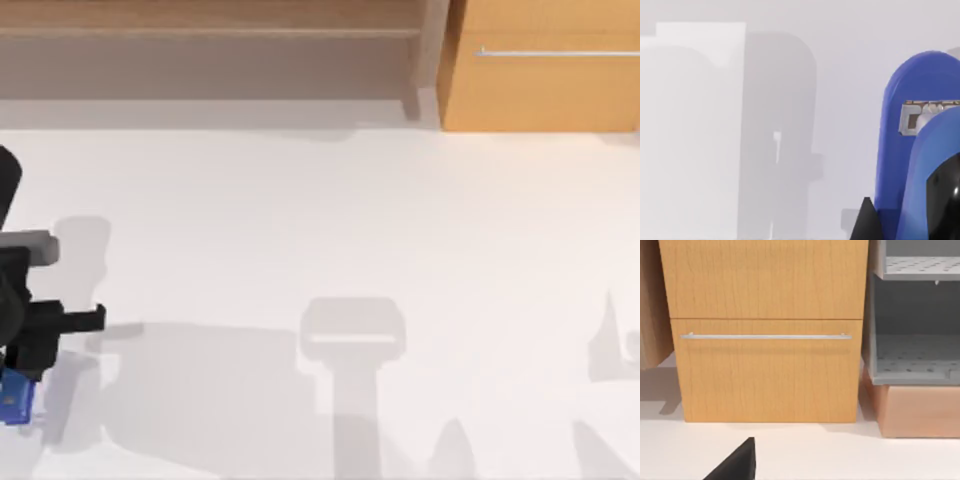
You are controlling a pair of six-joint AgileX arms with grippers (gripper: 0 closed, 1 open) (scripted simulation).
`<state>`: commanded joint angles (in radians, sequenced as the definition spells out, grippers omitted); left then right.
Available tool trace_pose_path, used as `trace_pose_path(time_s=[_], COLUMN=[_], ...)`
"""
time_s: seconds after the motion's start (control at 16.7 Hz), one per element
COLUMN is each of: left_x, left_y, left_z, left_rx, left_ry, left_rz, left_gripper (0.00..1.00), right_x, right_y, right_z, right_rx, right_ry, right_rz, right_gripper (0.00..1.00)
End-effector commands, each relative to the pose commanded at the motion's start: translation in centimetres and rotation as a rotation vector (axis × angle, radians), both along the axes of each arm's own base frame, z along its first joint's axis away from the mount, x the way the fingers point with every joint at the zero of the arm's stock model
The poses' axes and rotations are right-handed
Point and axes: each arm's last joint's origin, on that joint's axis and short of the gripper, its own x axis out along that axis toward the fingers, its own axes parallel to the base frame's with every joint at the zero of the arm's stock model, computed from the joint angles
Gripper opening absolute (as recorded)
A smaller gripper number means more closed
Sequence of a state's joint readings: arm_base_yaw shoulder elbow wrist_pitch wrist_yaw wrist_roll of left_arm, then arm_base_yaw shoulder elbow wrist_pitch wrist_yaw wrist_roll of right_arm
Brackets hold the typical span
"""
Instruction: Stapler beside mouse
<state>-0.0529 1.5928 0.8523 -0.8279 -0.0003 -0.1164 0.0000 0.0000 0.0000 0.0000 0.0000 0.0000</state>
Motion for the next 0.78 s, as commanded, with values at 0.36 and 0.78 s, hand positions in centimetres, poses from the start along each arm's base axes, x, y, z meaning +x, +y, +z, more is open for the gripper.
trace_pose_path(time_s=[0.36, 0.78], left_x=[1.4, 10.1], left_y=[0.9, 8.4], left_z=[0.2, 1.4], left_rx=[-0.001, -0.016], left_ry=[0.014, 0.046], left_rz=[-0.006, -0.027], left_gripper=[0.00, 0.00], right_x=[0.0, 0.0], right_y=[0.0, 0.0], right_z=[0.0, 0.0], right_rx=[0.000, 0.000], right_ry=[0.000, 0.000], right_rz=[0.000, 0.000], right_gripper=[1.00, 1.00])
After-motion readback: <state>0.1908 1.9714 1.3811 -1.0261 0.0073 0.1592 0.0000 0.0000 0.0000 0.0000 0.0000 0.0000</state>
